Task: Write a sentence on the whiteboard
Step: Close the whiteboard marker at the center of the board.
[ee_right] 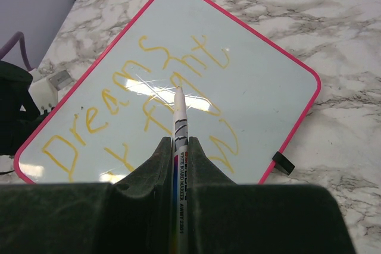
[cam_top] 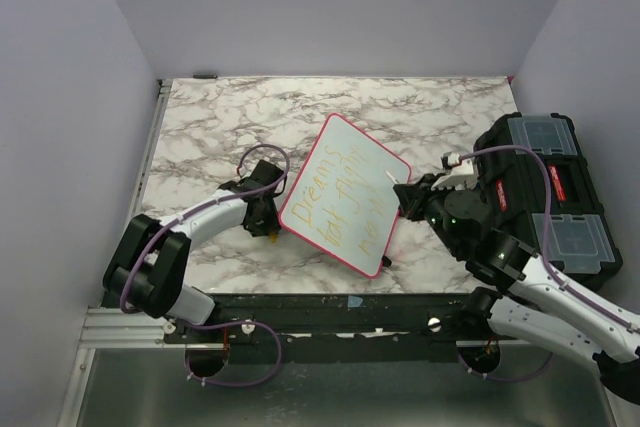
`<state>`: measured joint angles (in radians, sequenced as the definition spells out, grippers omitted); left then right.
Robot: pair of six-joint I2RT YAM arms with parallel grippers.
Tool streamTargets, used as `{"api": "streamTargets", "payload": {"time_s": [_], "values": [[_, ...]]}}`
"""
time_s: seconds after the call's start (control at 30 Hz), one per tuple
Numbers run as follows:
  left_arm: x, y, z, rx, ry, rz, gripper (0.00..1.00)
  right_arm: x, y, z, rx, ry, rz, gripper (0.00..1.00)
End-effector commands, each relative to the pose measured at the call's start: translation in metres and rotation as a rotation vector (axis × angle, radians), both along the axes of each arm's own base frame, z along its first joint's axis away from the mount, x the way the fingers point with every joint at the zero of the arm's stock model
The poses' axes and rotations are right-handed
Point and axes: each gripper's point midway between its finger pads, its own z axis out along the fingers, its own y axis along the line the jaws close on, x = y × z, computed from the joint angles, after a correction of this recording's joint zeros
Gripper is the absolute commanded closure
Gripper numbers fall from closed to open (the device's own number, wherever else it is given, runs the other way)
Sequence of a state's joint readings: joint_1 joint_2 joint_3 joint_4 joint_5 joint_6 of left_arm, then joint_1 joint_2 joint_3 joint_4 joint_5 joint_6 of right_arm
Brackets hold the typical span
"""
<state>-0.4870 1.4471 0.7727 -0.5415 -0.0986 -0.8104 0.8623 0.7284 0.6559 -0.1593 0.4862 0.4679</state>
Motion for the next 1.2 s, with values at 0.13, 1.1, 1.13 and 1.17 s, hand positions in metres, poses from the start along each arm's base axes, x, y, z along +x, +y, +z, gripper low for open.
{"api": "streamTargets", "payload": {"time_s": [0.13,1.1,1.13,1.17], "values": [[-0.002,-0.003,-0.012,0.057,0.048,0.009,0.77,-0.006,-0.002,0.000,0.024,0.000,0.015,0.99],[0.010,0.020,0.097,-0.093,-0.402,0.164,1.00,-0.021,0.029,0.031,0.083,-0.068,0.212,0.99],[0.011,0.019,0.106,-0.122,-0.442,0.159,1.00,-0.021,0.031,0.034,0.086,-0.072,0.225,0.99],[0.011,0.020,0.113,-0.144,-0.483,0.157,1.00,-0.021,0.034,0.035,0.086,-0.074,0.236,0.99]]}}
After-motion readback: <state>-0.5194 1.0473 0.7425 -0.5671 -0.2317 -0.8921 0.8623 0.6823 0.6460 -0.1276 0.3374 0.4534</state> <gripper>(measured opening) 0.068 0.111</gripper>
